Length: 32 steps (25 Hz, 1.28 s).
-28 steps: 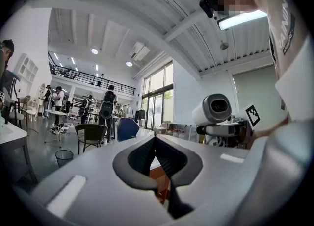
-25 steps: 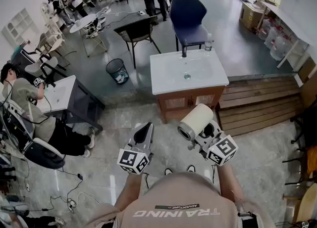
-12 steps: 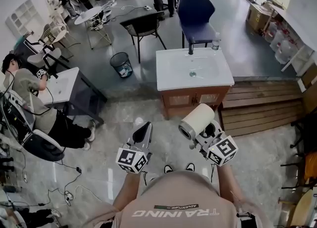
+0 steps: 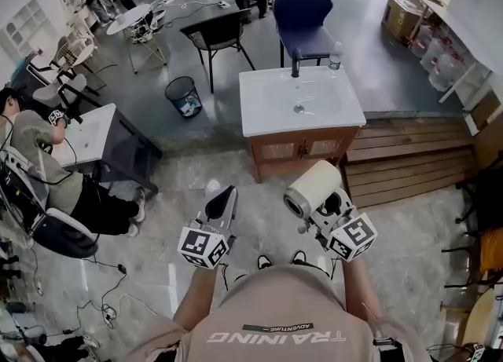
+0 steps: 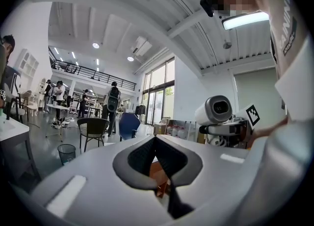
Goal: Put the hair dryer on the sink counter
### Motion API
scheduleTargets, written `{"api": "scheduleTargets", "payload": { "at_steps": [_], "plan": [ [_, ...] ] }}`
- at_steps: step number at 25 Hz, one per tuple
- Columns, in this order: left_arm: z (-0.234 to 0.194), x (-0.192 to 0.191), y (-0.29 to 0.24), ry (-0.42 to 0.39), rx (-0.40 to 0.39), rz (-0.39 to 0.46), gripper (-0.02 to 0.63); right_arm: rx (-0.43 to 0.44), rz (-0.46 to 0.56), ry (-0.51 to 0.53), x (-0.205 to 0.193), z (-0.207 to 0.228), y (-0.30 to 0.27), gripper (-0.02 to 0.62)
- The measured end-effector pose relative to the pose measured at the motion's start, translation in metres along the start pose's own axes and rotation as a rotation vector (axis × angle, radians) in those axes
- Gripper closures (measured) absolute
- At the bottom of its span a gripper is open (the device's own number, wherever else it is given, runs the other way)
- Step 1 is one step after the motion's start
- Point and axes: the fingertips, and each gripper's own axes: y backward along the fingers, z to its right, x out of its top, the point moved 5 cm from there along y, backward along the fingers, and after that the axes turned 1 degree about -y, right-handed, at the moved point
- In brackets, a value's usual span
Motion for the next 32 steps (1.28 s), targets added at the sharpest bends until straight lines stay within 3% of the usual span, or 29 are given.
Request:
{"api": "scheduleTargets", "payload": {
  "at_steps": [6,13,20,26,32],
  "plan": [
    [0.026,0.002,0.004,0.007,0.022,0.002,0.598,0.037,-0.035,0.021,-0.006,-0.001,0.022,0.380],
    [0.042,-0.008,0.009,0.097,0.016,-0.020,0.598,0.052,-0.050,-0.021,-0.013,-0.005,0.029,0.380],
    [0.000,-0.008,0.037,0.080,0.006,-0.011,0.598,-0.004,-0.029,-0.054,-0.022,-0.028,0.003,0.380],
    [-0.047,-0.017,0.069,0.051,-0.016,-0.012,0.598,-0.045,-0.070,-0.078,-0.048,-0.061,-0.022,0.380],
    [-0.074,-0.027,0.079,0.075,-0.061,-0.027,0.598,-0.068,-0.084,-0.146,-0.068,-0.093,-0.037,0.380]
  ]
}}
